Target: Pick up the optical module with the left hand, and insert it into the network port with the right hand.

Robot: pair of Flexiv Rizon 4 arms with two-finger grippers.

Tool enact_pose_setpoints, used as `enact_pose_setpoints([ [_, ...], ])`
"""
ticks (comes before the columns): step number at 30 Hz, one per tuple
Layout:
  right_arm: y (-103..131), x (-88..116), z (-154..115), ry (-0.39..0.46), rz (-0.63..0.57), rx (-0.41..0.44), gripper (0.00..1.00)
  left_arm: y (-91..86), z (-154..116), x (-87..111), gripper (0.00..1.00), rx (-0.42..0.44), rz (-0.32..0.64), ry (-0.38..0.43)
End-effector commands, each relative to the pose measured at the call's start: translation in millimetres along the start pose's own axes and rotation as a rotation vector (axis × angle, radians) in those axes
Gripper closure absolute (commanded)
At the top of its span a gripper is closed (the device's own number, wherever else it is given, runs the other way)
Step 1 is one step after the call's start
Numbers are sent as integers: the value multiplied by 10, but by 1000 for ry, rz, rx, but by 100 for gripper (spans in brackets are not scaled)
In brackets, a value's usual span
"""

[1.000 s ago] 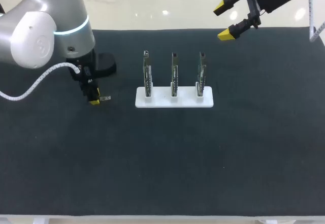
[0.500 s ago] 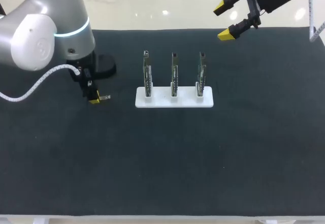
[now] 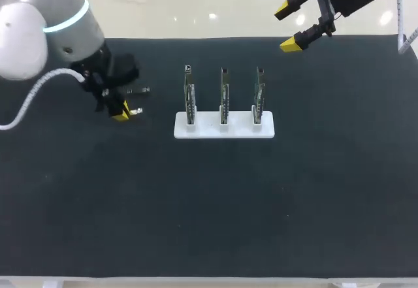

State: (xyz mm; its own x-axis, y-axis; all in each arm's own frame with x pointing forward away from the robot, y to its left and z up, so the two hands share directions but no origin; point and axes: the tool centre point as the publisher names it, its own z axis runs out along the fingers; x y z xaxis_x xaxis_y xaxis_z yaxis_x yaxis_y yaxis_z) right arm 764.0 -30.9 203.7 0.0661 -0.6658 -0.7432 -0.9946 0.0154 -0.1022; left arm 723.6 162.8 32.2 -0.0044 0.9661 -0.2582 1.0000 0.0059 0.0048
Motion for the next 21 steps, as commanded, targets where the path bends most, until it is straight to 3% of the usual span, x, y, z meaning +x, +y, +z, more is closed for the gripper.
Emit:
enact_pose_setpoints([
  [1,2,2,2,-2,-1,0,0,-161,-324,33,100,-9,31,-149],
  [12,2,2,2,-2,-1,0,0,-292,-844,-169,100,28,90,-388],
  [21,2,2,2,-2,-1,0,0,-334,-1090,-332,100,-15,122,-604],
])
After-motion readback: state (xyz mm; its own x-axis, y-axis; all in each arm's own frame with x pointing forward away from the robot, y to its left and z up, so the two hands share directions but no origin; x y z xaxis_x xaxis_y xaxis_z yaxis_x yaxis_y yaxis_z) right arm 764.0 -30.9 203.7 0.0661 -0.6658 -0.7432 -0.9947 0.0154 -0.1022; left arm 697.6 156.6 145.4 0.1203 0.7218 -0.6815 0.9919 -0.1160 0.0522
